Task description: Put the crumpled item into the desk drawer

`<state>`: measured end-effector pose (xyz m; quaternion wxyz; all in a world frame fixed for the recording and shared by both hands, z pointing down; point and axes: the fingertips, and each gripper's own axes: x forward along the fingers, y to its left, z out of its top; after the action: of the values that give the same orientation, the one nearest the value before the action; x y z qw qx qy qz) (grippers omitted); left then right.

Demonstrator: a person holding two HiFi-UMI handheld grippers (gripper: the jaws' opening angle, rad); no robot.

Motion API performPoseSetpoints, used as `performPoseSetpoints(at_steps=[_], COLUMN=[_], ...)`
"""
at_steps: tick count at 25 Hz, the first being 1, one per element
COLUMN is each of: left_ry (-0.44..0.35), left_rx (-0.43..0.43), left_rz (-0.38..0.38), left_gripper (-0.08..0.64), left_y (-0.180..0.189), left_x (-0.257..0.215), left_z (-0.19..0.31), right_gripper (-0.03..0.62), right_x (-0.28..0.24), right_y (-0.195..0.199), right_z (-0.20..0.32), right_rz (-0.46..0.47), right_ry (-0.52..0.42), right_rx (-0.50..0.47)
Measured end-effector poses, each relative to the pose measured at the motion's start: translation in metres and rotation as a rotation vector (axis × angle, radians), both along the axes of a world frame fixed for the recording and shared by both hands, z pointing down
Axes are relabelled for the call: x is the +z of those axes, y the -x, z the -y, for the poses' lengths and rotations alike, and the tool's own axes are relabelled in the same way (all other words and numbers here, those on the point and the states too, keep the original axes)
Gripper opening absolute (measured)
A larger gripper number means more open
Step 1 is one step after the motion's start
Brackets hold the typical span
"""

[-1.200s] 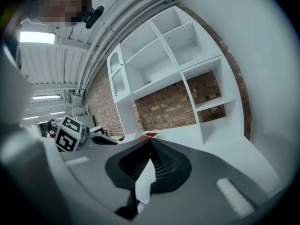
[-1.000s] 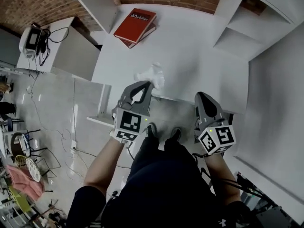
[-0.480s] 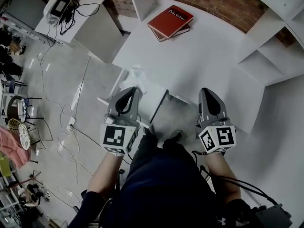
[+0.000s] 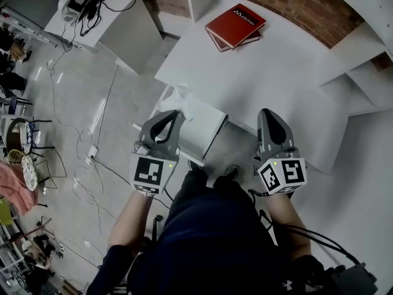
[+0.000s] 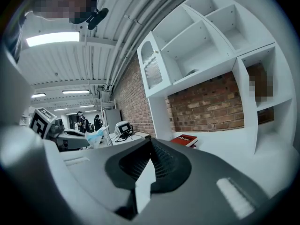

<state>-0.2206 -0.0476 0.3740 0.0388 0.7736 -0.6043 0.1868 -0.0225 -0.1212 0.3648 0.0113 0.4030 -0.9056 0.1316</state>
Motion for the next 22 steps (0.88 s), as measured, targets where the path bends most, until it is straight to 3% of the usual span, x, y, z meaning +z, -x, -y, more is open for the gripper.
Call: performPoseSetpoints(at_steps=[5,11,15,22], left_ry=[0.008,0.117,0.209,0.427], left_rx=[0.143,0.389,0.55,0.74], left_rz=[0.146,0.287,0.371,0.465], left_gripper=[0.002,0.002,0.002,0.002], left_y=[0.015,0.009,0.001,-0.008], left_x=[0.024,0.102,0.161,0.278], left_z=[0.017,0.024,0.026,0.012], right_gripper=[0.002,0.002,0.002,0.002], right_x=[0.005,0.029,0.045,0.057], right_y=[0.01,-0.007,-0.018,-0.043], right_z=[0.003,0.002,0.002,0.0], right_rz=[-0.016,-0.041,-0.047,-0.06], right_ry=[0.019,0.07,0.101,0.13], right_rx=[0.05,0.151,0.213,0.304])
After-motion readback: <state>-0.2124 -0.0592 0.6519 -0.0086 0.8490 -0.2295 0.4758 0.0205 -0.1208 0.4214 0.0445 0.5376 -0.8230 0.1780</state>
